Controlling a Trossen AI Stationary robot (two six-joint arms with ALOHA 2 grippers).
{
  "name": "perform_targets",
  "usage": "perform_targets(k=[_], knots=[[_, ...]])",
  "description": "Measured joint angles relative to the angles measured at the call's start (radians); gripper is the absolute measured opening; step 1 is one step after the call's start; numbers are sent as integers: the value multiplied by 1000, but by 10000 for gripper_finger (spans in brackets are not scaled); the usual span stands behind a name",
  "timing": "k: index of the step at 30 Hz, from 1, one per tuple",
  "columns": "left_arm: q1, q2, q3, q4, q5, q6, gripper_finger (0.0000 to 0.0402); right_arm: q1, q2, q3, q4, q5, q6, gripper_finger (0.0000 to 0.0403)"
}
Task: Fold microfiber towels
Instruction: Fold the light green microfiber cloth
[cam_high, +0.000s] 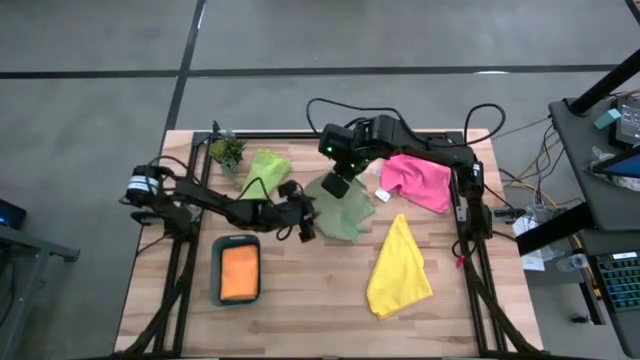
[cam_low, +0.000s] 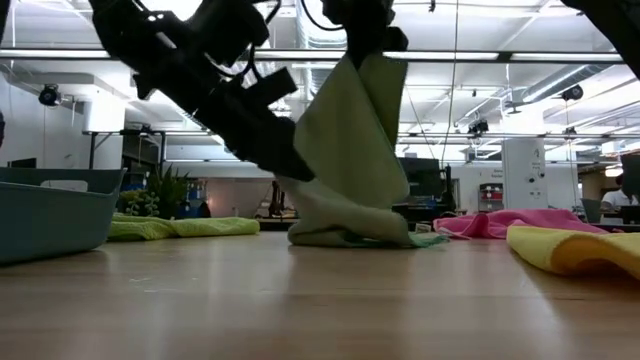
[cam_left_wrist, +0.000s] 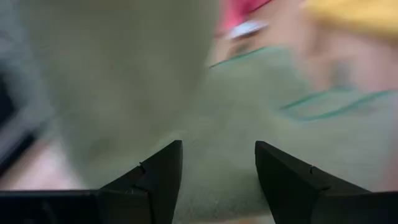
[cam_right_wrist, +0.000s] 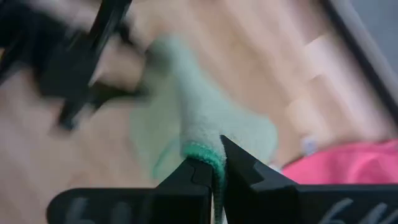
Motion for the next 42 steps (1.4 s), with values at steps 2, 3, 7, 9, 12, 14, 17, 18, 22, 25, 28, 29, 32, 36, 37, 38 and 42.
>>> perform_targets(k=[2, 3, 7, 9, 12, 14, 17, 18, 22, 25, 28, 29, 32, 36, 37, 38, 42], knots=[[13, -35, 7, -98, -65, -4, 187, 13, -4, 0, -35, -53, 10, 8], [21, -56, 11, -134, -89, -1, 187, 21, -4, 0, -47, -74, 11, 8], [52, -150, 13, -210, -135, 48, 187, 62, -6, -2, -23, -152, 10, 8], [57, -203, 11, -210, -134, 90, 187, 83, -6, -2, 28, -168, 11, 8], [53, -277, 9, -206, -81, 167, 187, 98, -6, -2, 88, -176, 19, 8], [46, -318, 4, -210, -4, 180, 187, 96, -6, -2, 122, -169, 30, 9], [41, -376, -1, -210, 92, 143, 187, 95, -6, -2, 194, -136, 60, 9], [37, -393, -1, -210, 114, 126, 187, 94, -6, -2, 219, -123, 71, 9], [5, -451, -14, -208, 172, 100, 190, 83, -6, -3, 295, -102, 77, 9], [-31, -474, -24, -196, 180, 90, 211, 73, -6, -5, 321, -100, 79, 9], [-56, -469, -34, -134, 178, 28, 248, 67, -6, -6, 337, -88, 80, 9], [-62, -458, -34, -110, 170, 7, 261, 67, -6, -6, 340, -75, 81, 9], [-77, -425, -34, -89, 116, -36, 295, 67, -6, -6, 356, -50, 81, 9], [-92, -364, -34, -93, 37, -62, 314, 67, -6, -6, 357, -49, 84, 9], [-94, -346, -34, -84, 29, -68, 314, 67, -6, -6, 357, -49, 90, 9], [-95, -334, -33, -84, 28, -78, 313, 67, -6, -6, 357, -49, 92, 9], [-104, -287, -34, -98, 27, -87, 300, 67, -6, -6, 355, -49, 93, 9]])
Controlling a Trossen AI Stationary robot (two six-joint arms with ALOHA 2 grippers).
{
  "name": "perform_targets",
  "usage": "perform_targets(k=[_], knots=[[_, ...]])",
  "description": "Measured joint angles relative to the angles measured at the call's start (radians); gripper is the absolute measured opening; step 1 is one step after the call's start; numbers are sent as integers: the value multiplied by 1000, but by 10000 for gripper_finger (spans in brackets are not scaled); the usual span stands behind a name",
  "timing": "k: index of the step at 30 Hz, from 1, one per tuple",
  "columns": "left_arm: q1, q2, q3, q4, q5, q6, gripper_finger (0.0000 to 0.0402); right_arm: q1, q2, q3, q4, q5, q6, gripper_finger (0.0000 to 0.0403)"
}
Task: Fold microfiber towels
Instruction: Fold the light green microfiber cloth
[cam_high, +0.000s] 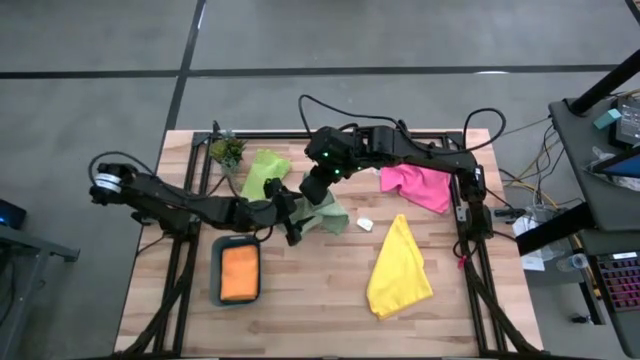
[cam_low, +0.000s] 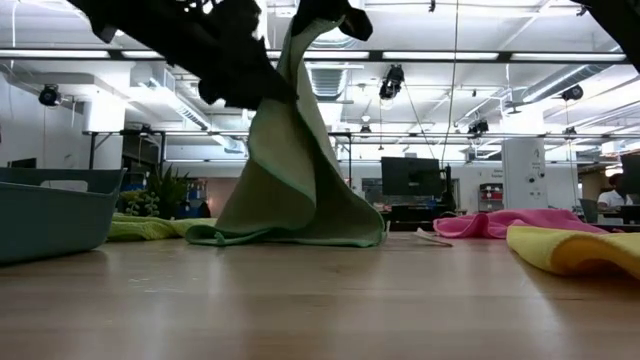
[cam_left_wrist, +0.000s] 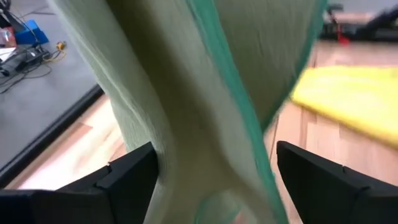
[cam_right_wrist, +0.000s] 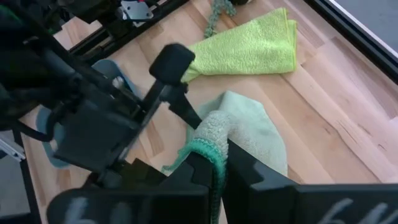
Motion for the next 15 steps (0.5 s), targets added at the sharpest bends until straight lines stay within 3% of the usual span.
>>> perform_targets(k=[15], knots=[[-51, 19, 0, -121, 36, -160, 186, 0, 0, 0, -8, 0, -5, 9]])
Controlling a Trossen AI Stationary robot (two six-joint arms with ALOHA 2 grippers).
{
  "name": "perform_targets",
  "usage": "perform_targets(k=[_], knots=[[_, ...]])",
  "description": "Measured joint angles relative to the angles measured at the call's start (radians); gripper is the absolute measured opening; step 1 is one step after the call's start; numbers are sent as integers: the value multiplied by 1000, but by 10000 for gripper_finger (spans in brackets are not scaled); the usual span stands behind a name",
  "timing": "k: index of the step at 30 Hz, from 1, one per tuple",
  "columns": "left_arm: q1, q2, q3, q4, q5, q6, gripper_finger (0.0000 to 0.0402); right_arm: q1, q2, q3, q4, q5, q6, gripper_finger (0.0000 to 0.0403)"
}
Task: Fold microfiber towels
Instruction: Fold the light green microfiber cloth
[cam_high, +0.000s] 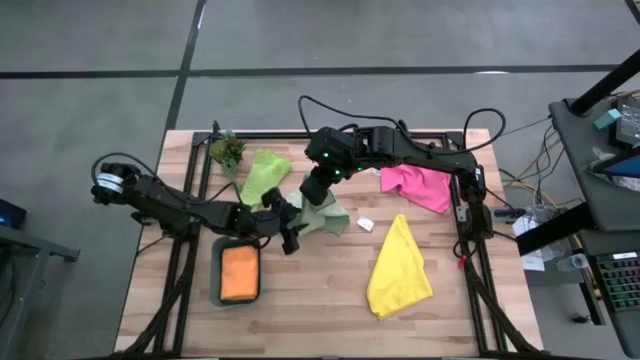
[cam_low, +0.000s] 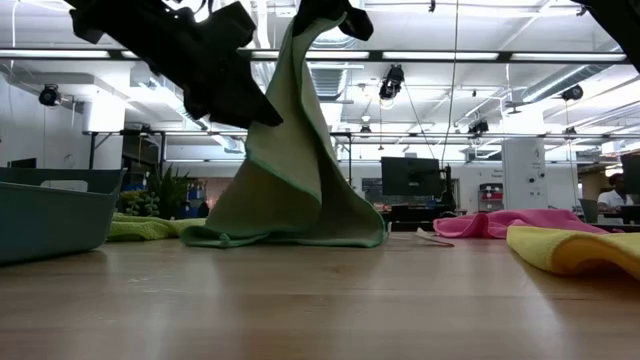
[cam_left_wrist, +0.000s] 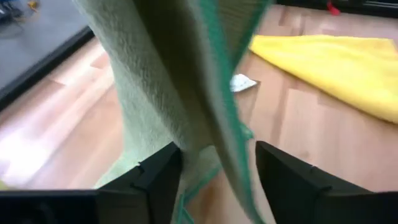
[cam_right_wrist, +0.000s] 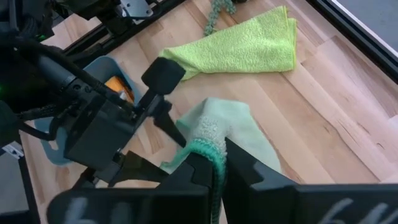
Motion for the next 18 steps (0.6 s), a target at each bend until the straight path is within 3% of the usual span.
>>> perform_targets(k=[8, 18], knots=[[-8, 14, 0, -52, 94, -46, 157, 0, 0, 0, -4, 0, 1, 9], [-14, 9, 0, -63, 123, -15, 229, 0, 0, 0, -6, 0, -1, 9]])
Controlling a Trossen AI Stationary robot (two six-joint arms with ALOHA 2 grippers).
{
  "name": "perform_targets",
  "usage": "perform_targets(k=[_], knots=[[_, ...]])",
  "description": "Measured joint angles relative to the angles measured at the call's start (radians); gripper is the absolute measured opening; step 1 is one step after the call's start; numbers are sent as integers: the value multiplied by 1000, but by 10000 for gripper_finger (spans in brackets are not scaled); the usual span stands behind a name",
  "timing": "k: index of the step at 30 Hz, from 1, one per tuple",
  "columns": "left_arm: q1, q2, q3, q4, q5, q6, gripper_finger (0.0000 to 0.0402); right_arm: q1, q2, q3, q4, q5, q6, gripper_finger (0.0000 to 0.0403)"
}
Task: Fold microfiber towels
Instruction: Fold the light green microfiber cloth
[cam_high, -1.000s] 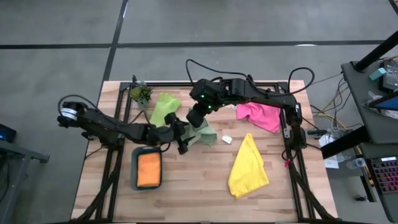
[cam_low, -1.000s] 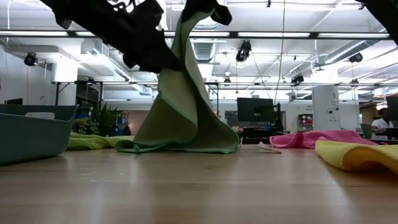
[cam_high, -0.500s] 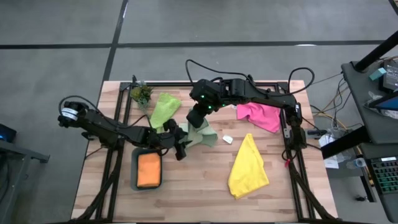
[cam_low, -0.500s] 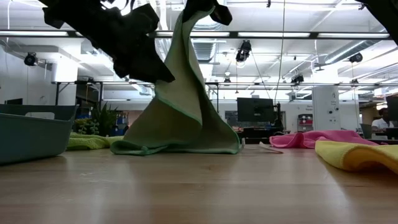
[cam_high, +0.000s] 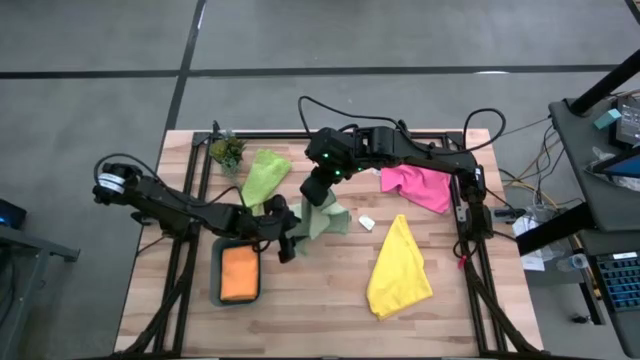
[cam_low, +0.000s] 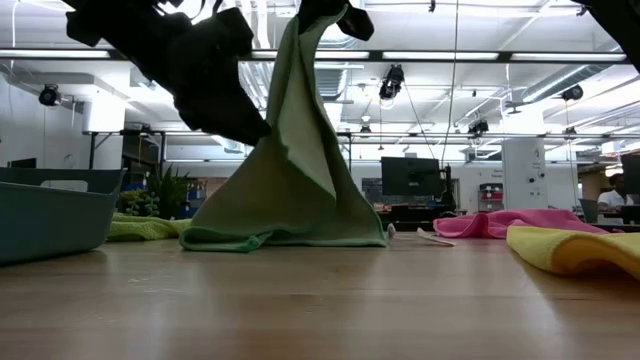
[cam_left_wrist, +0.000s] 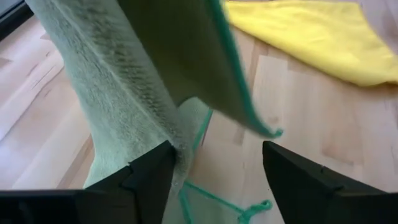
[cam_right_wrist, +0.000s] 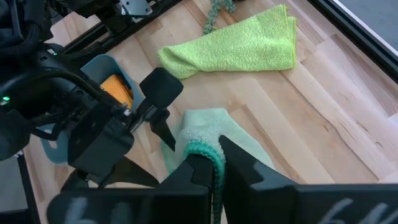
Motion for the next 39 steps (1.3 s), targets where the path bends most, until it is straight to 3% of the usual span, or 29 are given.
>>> perform_targets(k=[6, 10, 21, 24, 30, 39], knots=[[2, -52, 0, -125, -6, 58, 251, 0, 0, 0, -2, 0, 0, 9], [10, -105, 0, -206, -95, 93, 256, 0, 0, 0, -37, 2, 8, 9], [21, -241, 12, -203, -106, 203, 257, -56, -2, -13, -71, 46, 89, 9], [21, -249, -3, -144, -64, 184, 256, -61, -2, -20, -70, 53, 87, 9], [13, -161, -24, 54, 13, 151, 246, -62, -2, -22, -62, 54, 82, 9], [8, 45, 8, 229, -35, -4, 235, -61, -2, -23, -63, 54, 69, 9]])
